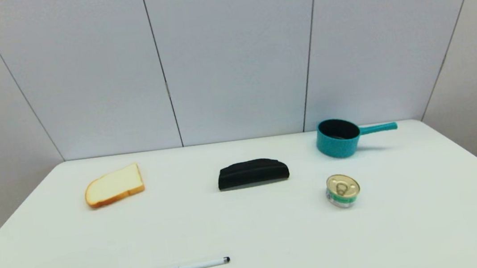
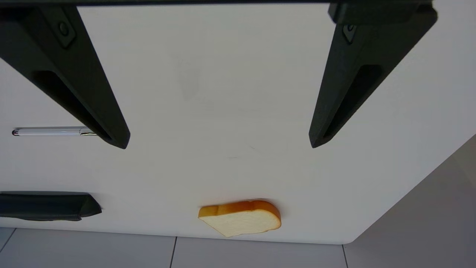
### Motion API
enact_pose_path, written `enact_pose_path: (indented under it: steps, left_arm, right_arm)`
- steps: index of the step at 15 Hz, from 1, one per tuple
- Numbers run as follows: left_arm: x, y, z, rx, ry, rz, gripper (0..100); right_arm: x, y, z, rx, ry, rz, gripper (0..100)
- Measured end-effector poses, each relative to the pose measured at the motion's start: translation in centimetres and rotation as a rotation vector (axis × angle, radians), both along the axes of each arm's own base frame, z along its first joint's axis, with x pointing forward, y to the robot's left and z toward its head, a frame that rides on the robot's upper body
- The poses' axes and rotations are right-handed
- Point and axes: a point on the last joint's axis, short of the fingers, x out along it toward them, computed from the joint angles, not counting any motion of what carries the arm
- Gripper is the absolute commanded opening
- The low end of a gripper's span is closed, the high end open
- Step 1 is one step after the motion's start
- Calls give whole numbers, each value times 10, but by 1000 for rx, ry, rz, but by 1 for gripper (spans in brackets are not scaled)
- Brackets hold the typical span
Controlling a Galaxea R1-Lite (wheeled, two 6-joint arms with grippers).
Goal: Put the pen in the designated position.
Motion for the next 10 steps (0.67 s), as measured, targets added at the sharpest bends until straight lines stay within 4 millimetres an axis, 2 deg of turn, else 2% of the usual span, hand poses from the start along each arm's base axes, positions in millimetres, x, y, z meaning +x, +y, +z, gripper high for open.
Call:
enact_pose_path:
  steps: [10]
  left_arm:
    - [0, 0, 0, 0, 0, 0, 100]
  right_arm:
    - [0, 0, 0, 1, 0, -1, 100]
